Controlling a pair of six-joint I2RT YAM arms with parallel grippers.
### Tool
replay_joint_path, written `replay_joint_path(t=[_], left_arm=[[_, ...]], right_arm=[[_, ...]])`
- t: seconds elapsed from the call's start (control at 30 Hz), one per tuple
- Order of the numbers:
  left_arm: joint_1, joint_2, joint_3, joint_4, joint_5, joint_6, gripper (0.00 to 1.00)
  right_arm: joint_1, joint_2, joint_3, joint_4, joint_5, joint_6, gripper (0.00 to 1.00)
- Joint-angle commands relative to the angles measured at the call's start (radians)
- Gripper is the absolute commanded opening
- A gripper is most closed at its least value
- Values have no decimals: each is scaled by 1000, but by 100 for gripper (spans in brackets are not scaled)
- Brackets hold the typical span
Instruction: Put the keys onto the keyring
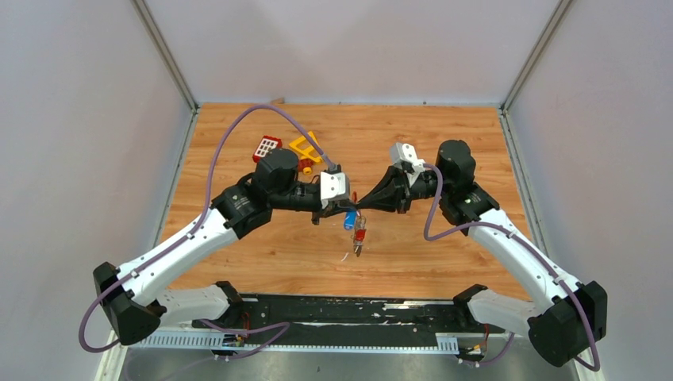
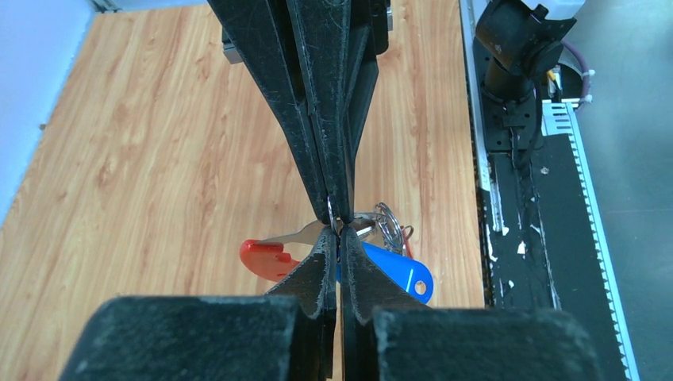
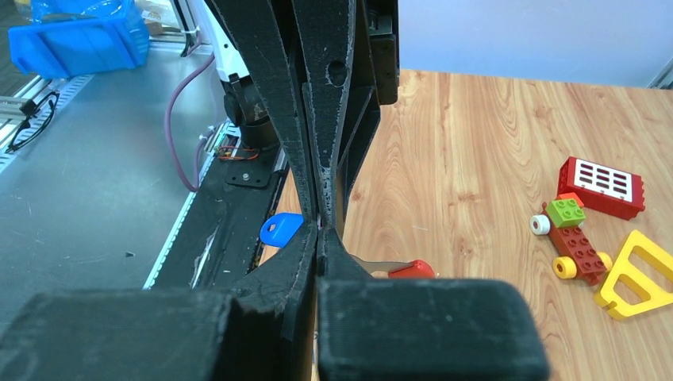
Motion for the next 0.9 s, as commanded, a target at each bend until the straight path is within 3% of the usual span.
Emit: replay_joint_path(t=[0.0, 0.33, 0.87], left_arm=[[-5, 12, 39, 56, 63, -36, 1], [-5, 18, 40, 61, 65, -50, 10], [-5, 15, 42, 63, 72, -58, 15]], right_arm=[[-5, -15, 16, 3, 44, -24, 0], [-5, -13, 16, -3, 46, -30, 0], [-5, -6, 17, -13, 49, -39, 0]])
